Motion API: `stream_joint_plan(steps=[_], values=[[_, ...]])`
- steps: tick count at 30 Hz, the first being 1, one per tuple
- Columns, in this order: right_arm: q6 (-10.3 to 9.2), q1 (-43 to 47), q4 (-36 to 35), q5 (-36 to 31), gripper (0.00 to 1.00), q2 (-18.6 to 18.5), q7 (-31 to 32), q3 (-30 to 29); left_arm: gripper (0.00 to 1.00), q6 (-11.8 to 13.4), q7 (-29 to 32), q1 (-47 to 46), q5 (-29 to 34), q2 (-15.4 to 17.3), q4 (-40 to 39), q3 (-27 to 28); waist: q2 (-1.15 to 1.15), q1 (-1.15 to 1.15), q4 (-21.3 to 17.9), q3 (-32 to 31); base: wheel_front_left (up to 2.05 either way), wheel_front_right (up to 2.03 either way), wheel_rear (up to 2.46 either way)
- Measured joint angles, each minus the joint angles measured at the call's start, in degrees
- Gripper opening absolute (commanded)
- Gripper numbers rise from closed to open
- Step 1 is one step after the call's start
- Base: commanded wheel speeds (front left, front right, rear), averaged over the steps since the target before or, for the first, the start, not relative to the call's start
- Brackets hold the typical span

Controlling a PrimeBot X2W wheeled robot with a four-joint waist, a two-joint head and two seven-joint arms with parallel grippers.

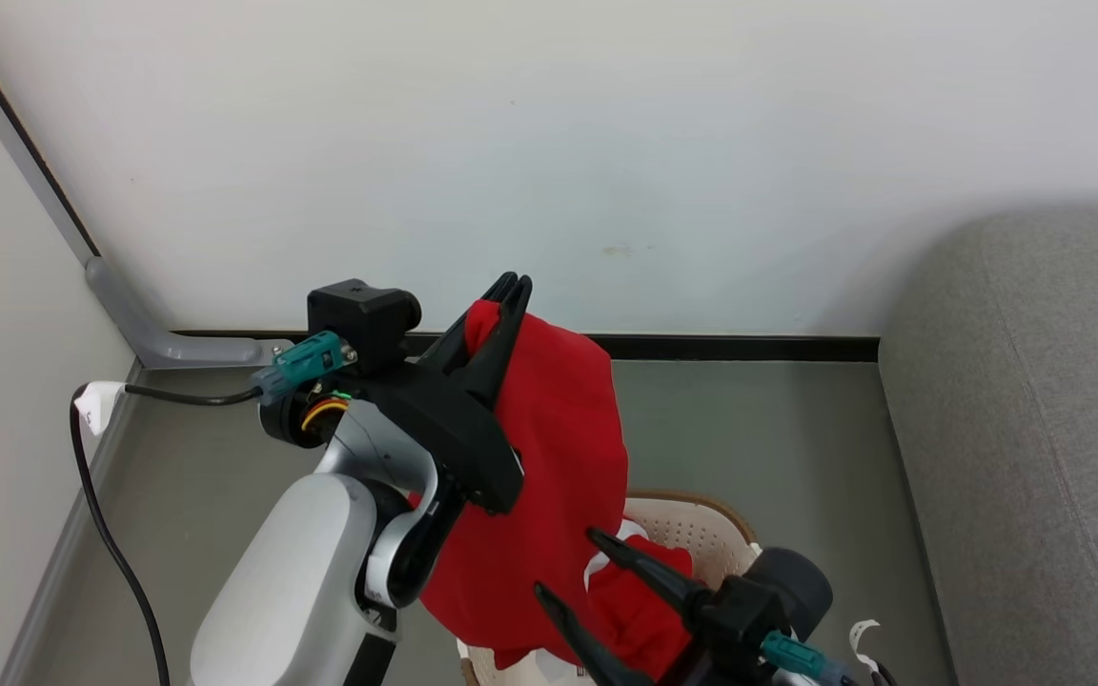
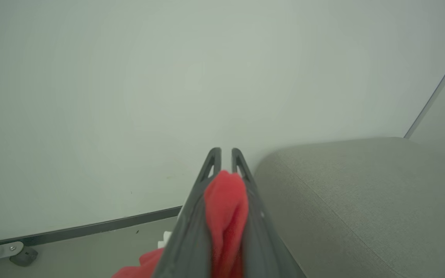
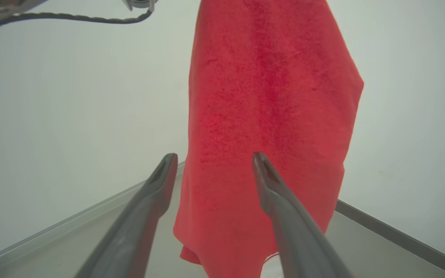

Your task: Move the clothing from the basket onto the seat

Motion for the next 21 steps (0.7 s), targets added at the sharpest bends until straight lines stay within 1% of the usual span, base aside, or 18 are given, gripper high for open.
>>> stream_joint_plan(steps=[8,13,16,18,21], values=[[0.0,-1.2,0.4,1.5,1.0,0.3,0.0,1.8,0.0,0.7,0.0,-1.4,0.3,-0.5,1.6,-0.8,0.0,0.0,0.1,-0.3,0.0,0.0,0.0],[0.0,-1.6,1.2,2.9,1.0,0.4,0.0,1.1,0.0,1.4,0.0,-1.4,0.5,-0.8,1.4,-2.1,0.0,0.0,0.2,-0.4,0.0,0.0,0.0],[0.0,-2.0,1.6,3.0,1.0,0.5,0.0,0.6,0.0,1.6,0.0,-1.4,1.7,-0.9,0.9,-3.1,0.0,0.0,0.4,-0.5,0.0,0.0,0.0],[0.0,-2.1,1.7,3.2,1.0,0.5,0.0,0.3,0.0,2.5,-0.1,-1.4,1.9,-1.0,0.5,-3.8,0.0,0.0,0.5,-0.6,0.0,0.0,0.0],[0.0,-2.1,1.9,3.5,1.0,0.6,0.0,-0.5,0.0,2.9,-0.2,-1.7,1.9,-1.3,0.0,-5.2,0.0,0.0,0.9,-0.6,0.0,0.0,0.0]])
